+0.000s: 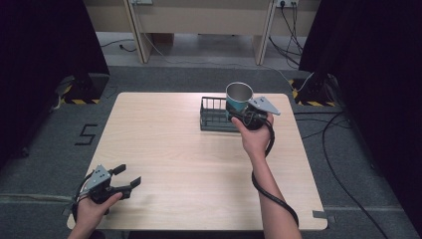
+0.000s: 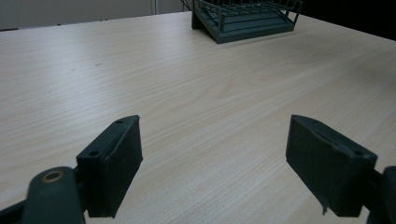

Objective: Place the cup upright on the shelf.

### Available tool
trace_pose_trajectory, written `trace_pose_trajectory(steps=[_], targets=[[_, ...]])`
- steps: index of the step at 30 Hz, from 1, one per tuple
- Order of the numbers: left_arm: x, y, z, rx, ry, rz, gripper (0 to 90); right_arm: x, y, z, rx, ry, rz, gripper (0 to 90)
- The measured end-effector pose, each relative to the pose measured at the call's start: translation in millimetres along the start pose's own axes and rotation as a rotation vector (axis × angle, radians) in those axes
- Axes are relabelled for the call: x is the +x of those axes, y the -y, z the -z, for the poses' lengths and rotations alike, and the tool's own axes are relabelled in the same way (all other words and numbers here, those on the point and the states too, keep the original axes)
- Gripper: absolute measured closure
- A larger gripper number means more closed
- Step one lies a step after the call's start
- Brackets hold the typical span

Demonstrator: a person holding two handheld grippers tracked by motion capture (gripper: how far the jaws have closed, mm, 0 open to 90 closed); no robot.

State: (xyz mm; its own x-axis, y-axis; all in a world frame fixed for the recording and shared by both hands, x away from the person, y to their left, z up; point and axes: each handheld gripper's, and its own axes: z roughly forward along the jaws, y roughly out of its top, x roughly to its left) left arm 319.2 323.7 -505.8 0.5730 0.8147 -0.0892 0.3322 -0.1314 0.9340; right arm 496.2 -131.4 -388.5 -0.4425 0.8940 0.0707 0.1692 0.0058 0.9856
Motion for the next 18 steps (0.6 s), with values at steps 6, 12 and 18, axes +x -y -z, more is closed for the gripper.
trace_pose_trajectory(steps=[6, 12, 18], targets=[[0.2, 0.0, 0.1, 0.001, 0.001, -0.001, 17.9, -5.5, -2.0, -4.6, 0.004, 0.012, -0.010, 18.0], [0.1, 0.1, 0.1, -0.001, 0.002, 0.003, 17.9, -9.6, -3.6, -9.1, 0.011, 0.024, -0.015, 18.0], [0.2, 0.2, 0.2, -0.002, 0.003, 0.005, 17.9, -15.0, -5.0, -16.1, 0.019, 0.037, -0.023, 18.0]])
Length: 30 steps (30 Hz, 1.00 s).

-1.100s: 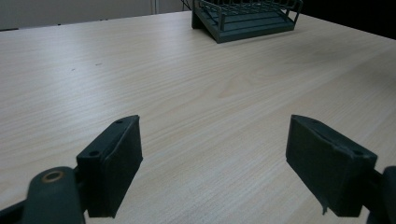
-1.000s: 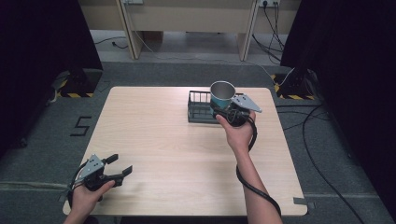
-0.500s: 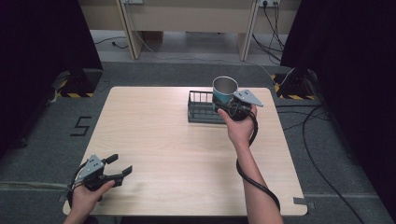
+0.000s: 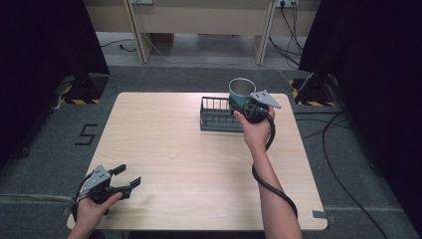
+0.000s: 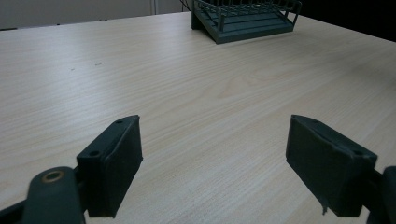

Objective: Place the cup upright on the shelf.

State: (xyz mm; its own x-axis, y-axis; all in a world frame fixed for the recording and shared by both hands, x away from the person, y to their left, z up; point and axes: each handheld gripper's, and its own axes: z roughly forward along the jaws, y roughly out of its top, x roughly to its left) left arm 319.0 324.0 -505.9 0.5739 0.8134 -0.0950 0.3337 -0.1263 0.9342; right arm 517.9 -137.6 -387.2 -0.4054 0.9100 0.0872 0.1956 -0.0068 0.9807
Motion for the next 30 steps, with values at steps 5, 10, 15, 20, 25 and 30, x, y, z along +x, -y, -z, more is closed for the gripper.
trace_pose_trajectory(steps=[5, 10, 15, 20, 25, 30], targets=[[0.1, 0.1, 0.0, -0.001, 0.001, 0.003, 17.9, -2.7, -0.6, -5.1, 0.005, 0.008, -0.007, 18.0], [0.0, 0.1, 0.0, -0.001, 0.001, 0.004, 17.9, -3.6, 0.0, -8.7, 0.012, 0.014, -0.008, 18.0], [0.1, 0.2, 0.0, -0.002, 0.002, 0.006, 17.9, -5.5, 0.0, -15.0, 0.021, 0.023, -0.012, 18.0], [0.2, 0.3, 0.0, -0.003, 0.003, 0.007, 17.9, -7.5, 4.5, -24.4, 0.044, 0.035, -0.020, 18.0], [0.4, 0.5, -0.1, -0.003, 0.004, 0.009, 17.9, -9.2, 10.8, -35.8, 0.071, 0.038, -0.042, 18.0], [0.3, 0.4, -0.1, -0.003, 0.005, 0.009, 18.0, -9.1, 14.9, -43.2, 0.088, 0.046, -0.040, 18.0]])
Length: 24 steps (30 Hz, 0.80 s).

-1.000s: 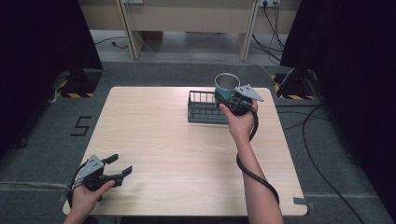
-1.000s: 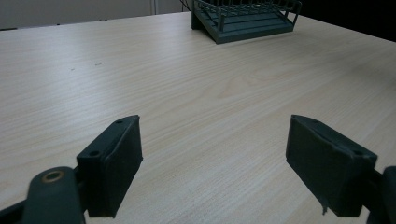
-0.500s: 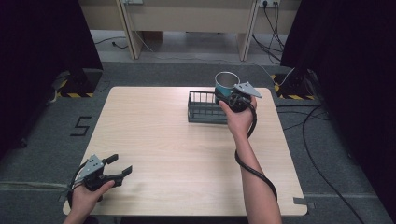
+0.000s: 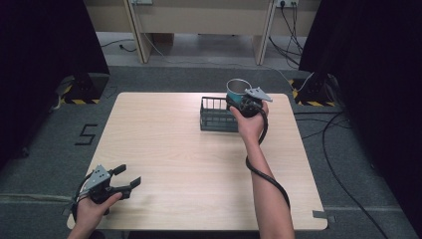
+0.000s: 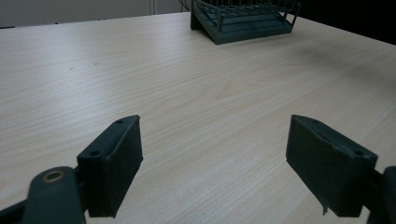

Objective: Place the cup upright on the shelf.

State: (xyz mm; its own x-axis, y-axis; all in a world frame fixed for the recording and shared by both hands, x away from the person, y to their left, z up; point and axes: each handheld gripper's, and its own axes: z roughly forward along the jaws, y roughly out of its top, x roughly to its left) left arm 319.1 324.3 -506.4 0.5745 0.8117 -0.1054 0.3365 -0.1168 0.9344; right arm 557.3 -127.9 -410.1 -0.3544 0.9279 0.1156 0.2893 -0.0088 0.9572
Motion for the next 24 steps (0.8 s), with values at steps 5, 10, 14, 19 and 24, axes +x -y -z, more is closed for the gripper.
trace_pose_trajectory(steps=[5, 10, 14, 19, 24], targets=[[0.0, 0.0, -0.1, 0.000, 0.001, 0.001, 18.0, 0.8, -0.2, -1.9, 0.000, 0.002, -0.004, 18.0], [-0.1, -0.1, 0.0, 0.000, 0.001, 0.000, 18.0, -0.5, -2.0, -4.7, 0.000, 0.007, -0.009, 18.0], [0.1, 0.1, -0.2, 0.000, 0.002, 0.002, 18.0, -1.8, -3.0, -6.6, 0.001, 0.010, -0.014, 18.0], [-0.1, 0.0, -0.2, 0.000, 0.002, 0.002, 18.0, -2.4, -4.3, -9.2, 0.003, 0.016, -0.013, 18.0], [-0.2, 0.0, 0.0, -0.001, 0.002, 0.001, 18.0, -1.4, -2.4, -14.4, 0.032, 0.024, -0.006, 18.0]])
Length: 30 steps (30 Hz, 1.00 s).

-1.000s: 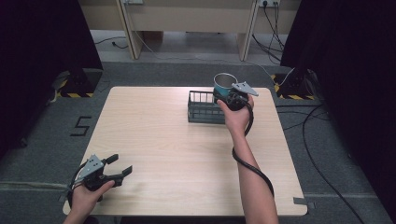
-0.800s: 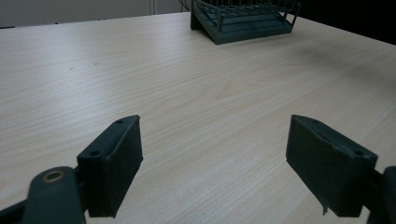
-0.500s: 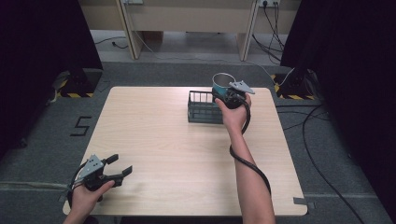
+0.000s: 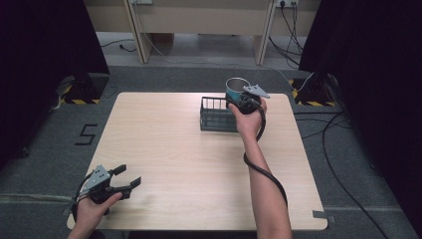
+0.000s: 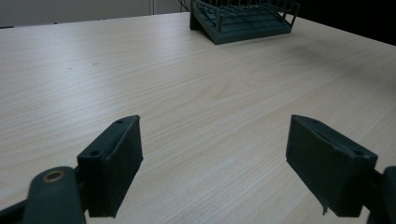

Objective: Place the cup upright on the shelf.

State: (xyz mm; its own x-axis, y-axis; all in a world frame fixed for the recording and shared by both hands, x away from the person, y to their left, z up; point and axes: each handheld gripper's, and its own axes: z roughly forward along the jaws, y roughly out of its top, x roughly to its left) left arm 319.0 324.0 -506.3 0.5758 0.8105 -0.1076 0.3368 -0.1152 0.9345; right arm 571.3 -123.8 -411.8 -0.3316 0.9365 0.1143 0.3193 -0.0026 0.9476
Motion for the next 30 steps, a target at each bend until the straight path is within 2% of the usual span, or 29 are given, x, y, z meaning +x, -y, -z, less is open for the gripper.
trace_pose_trajectory(steps=[3, 14, 22, 30], targets=[[0.1, 0.1, 0.0, -0.001, 0.001, 0.002, 18.0, 1.3, 5.5, -5.7, 0.038, 0.003, 0.002, 17.9], [0.1, 0.1, 0.0, -0.002, -0.001, 0.002, 17.8, 3.7, 13.7, -12.2, 0.093, 0.023, 0.022, 17.8], [0.4, 0.0, 0.2, -0.002, 0.000, 0.003, 17.8, 4.1, 20.0, -18.0, 0.179, 0.032, 0.048, 17.3], [0.3, 0.1, 0.2, -0.001, 0.000, 0.003, 17.8, 3.9, 20.0, -18.1, 0.193, 0.031, 0.035, 15.8]])
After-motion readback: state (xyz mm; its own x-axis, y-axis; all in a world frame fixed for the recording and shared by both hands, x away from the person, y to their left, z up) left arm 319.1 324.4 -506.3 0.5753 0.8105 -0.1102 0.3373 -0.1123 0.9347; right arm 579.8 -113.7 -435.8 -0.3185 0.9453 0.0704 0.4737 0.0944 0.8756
